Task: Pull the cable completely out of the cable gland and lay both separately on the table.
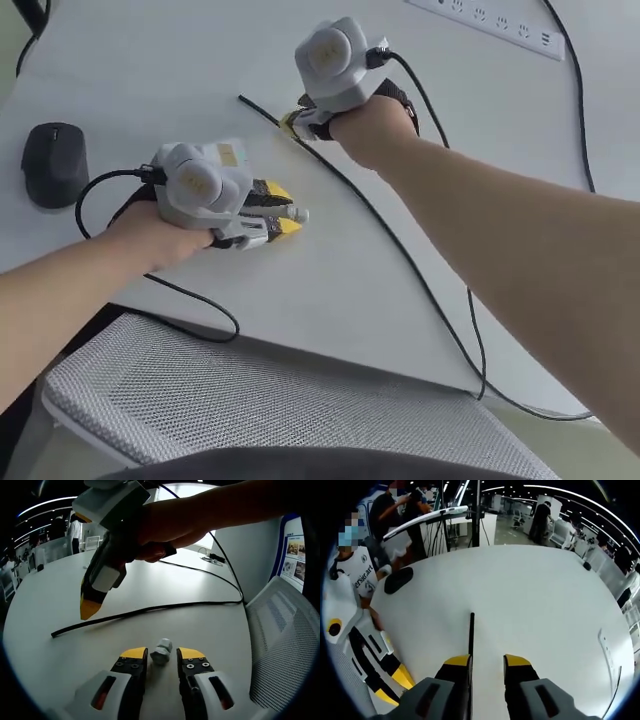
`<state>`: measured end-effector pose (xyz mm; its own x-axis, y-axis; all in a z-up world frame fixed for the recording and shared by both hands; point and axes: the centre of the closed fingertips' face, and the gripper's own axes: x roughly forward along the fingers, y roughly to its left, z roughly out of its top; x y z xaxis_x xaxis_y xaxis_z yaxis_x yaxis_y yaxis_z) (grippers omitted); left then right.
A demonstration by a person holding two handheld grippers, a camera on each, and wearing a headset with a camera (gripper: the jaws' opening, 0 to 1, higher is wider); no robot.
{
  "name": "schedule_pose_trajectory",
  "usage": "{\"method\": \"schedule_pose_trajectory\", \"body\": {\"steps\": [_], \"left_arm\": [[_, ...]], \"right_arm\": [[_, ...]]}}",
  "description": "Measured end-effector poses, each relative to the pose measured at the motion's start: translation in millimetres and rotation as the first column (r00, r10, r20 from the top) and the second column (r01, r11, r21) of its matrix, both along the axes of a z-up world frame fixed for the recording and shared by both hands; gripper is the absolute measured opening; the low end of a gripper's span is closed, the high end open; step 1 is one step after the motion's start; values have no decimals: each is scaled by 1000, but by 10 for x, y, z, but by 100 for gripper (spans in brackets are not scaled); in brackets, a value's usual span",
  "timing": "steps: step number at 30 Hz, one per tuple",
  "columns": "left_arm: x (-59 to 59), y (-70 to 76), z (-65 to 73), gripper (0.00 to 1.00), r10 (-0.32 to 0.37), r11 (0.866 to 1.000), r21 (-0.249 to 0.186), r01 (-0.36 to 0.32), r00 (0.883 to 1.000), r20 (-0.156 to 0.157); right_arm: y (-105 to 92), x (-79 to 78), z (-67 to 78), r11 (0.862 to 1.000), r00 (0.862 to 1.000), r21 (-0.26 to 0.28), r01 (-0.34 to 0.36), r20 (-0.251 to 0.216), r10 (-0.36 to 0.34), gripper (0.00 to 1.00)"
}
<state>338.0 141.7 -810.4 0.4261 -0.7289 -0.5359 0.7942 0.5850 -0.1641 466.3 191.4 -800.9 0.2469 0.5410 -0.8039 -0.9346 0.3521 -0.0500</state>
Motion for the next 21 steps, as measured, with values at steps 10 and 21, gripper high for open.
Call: {"method": "schedule_pose_trajectory", "body": {"steps": [10, 21], "left_arm": [[43, 80, 181, 36, 70, 998, 2, -70, 998, -3], [-59, 162, 379, 46, 141, 990, -2, -141, 990, 1]], "right_arm": [[-289, -73, 437, 990, 999, 137, 33, 29, -37, 34], [-747, -187, 877, 964, 992, 251, 85, 73, -106, 41]]}}
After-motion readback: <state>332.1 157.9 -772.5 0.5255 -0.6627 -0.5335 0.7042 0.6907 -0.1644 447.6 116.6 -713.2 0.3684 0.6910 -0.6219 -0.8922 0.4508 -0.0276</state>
